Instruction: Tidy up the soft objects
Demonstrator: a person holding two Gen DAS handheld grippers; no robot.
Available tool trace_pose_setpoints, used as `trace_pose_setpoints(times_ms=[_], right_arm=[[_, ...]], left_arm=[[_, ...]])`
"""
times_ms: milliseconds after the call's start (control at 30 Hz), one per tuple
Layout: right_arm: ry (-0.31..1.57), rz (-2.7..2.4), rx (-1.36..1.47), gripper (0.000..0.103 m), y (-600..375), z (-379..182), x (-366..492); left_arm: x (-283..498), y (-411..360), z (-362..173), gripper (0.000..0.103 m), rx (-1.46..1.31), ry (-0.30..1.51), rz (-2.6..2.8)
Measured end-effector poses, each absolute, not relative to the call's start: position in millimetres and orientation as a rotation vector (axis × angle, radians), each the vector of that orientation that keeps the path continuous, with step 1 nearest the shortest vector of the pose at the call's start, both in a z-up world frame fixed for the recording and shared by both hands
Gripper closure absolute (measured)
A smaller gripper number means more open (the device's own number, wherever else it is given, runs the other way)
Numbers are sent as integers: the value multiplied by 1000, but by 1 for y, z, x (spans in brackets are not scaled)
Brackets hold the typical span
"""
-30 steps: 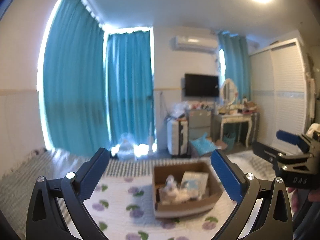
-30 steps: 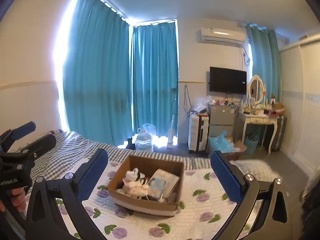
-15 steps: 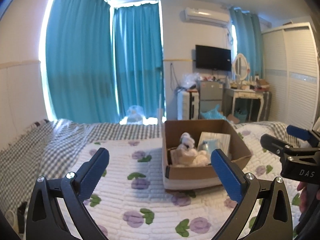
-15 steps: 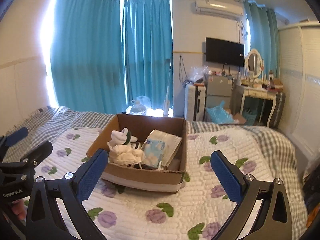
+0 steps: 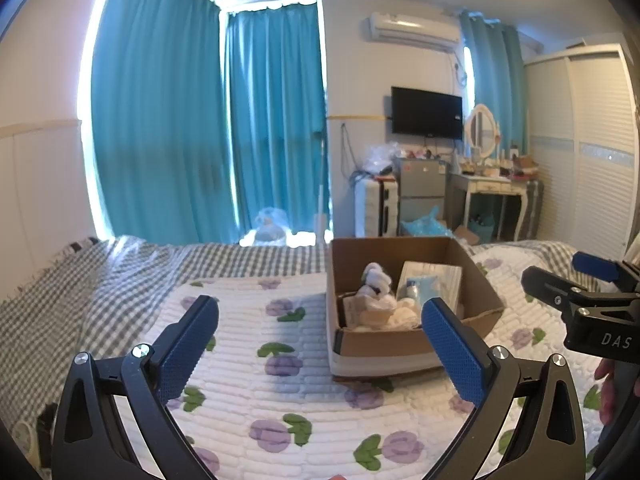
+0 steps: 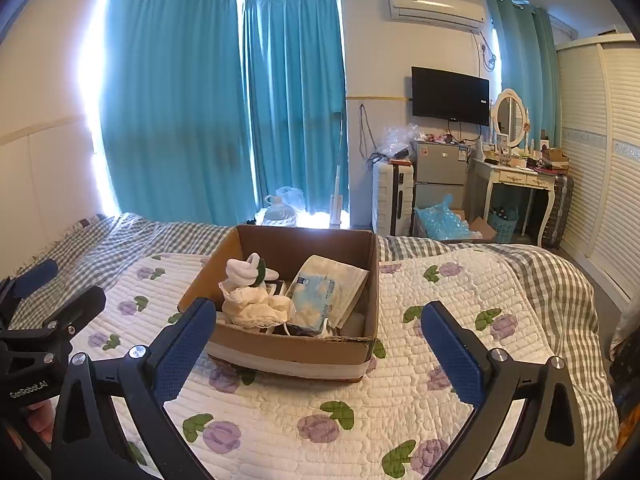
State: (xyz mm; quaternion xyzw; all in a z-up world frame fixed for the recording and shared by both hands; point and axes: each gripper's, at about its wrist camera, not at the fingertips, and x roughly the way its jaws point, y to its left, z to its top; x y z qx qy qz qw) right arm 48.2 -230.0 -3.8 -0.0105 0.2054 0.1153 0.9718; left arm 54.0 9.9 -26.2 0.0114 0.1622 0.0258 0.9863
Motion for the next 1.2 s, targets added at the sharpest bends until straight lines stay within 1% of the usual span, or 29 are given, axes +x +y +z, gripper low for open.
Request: trace_pose_setpoints(times_ms=[1200], right_arm=[[436, 227, -46, 0, -227, -10, 49]], left_arm=[[55, 10, -27, 0, 24, 341, 51]])
